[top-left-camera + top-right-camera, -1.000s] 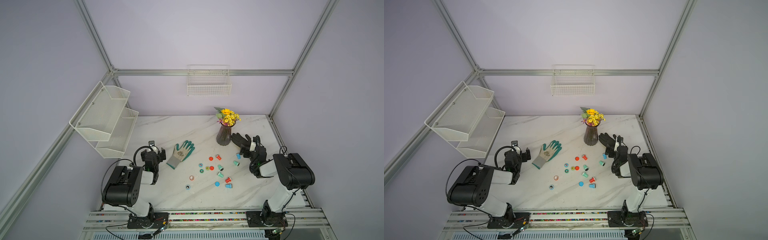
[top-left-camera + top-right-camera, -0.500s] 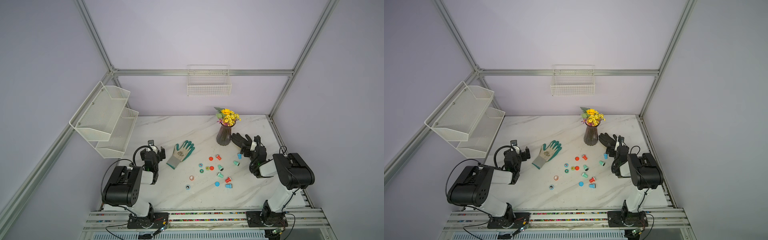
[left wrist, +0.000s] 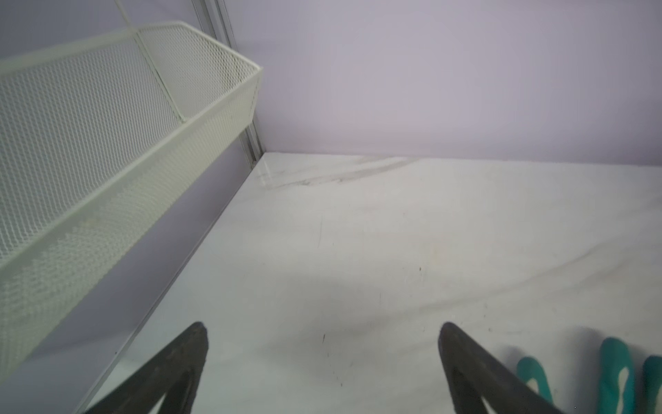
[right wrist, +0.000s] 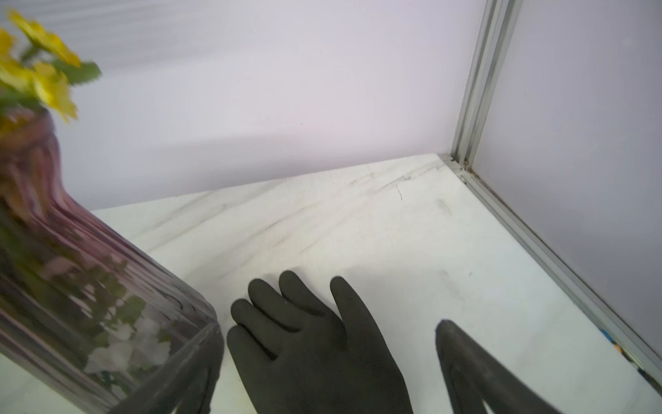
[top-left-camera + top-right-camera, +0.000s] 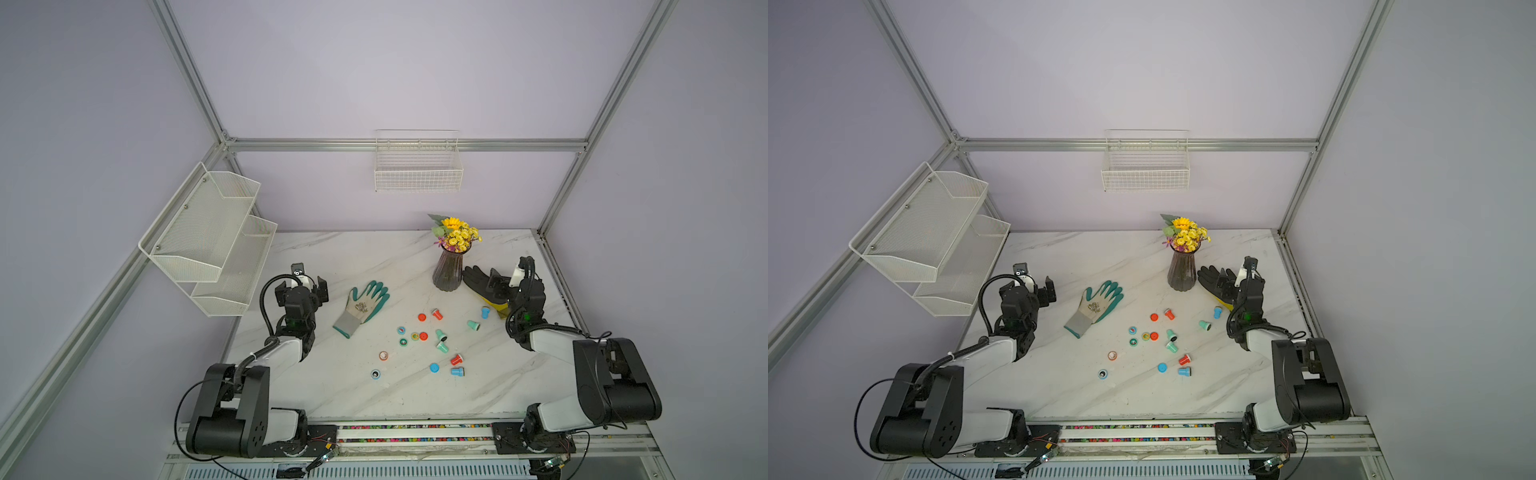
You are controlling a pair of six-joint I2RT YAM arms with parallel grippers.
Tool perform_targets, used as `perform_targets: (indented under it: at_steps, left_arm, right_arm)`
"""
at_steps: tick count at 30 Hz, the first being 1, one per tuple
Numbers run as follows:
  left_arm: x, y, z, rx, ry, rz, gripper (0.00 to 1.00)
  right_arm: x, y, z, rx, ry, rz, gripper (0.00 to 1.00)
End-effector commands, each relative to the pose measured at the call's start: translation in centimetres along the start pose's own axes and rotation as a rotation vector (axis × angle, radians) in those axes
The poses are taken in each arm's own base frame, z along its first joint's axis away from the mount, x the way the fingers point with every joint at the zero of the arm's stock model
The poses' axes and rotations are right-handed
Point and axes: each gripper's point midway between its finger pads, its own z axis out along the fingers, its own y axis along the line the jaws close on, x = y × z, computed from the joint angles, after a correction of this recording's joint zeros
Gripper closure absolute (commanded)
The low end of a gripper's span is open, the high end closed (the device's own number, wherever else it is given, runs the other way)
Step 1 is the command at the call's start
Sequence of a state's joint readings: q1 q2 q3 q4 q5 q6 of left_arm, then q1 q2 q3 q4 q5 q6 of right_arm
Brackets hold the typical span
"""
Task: Close the stamp cap
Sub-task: Pick up the stamp from the center of the board.
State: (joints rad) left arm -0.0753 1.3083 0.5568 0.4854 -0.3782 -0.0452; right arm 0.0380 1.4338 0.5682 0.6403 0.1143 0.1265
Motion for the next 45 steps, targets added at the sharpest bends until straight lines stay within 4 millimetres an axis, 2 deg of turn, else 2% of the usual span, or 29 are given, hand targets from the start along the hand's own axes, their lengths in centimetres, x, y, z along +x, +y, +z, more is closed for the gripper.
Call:
perform_targets:
  at_steps: [1, 6, 9, 14, 21, 22, 24, 27, 30, 36, 39, 41, 43, 45]
  left_arm:
    - [-1.2, 0.2, -1.0, -0.005, 0.112, -0.031, 0.0]
    - [-4.1, -0.9, -3.6, 0.107, 0.194, -0.126, 0.0]
    - [-5.2, -2.4, -5.2, 0.219, 0.25, -0.11, 0.0]
    - [-6.8, -3.2, -7.2, 0.316, 0.237, -0.035, 0.0]
    - [-5.5, -3.8, -8.0, 0.364, 0.236, -0.044, 0.0]
    - [-5.2, -3.8, -8.1, 0.36, 0.244, -0.055, 0.0]
    - [-4.7, -3.7, -8.4, 0.359, 0.252, -0.075, 0.0]
    - [-4.9, -3.8, -8.8, 0.361, 0.245, -0.066, 0.0]
    - [-5.4, -3.8, -8.9, 0.361, 0.237, -0.07, 0.0]
    - [-5.6, -3.5, -9.4, 0.357, 0.234, -0.07, 0.0]
    - [-5.7, -3.2, -9.4, 0.341, 0.227, -0.07, 0.0]
    - [-5.7, -3.2, -9.4, 0.341, 0.228, -0.069, 0.0]
    - [-5.7, -3.3, -9.4, 0.344, 0.231, -0.068, 0.0]
    - [-5.6, -3.3, -9.3, 0.343, 0.236, -0.066, 0.0]
  right_arm:
    - [1.0, 1.7, -1.2, -0.049, 0.201, 0.092, 0.12]
    - [0.0, 4.1, -4.3, -0.101, 0.331, 0.125, 0.19]
    - [0.3, 5.5, -6.4, -0.129, 0.406, 0.115, 0.25]
    - [2.0, 7.5, -9.3, -0.171, 0.533, 0.077, 0.31]
    - [7.0, 11.1, -12.6, -0.252, 0.763, -0.025, 0.43]
    - [7.5, 11.3, -13.0, -0.237, 0.789, -0.025, 0.45]
    - [8.3, 10.8, -14.1, -0.157, 0.849, 0.021, 0.56]
    - [9.1, 11.1, -15.9, -0.098, 0.897, 0.125, 0.57]
    - [9.5, 12.7, -17.4, -0.13, 0.899, 0.138, 0.55]
    - [11.9, 13.6, -19.1, -0.096, 0.94, 0.045, 0.59]
    - [13.0, 12.7, -19.3, -0.026, 0.949, -0.022, 0.6]
    - [13.2, 11.9, -19.0, 0.021, 0.932, -0.039, 0.6]
    - [12.9, 12.2, -18.3, 0.004, 0.902, -0.065, 0.57]
    - [12.3, 11.9, -16.9, 0.016, 0.883, -0.087, 0.57]
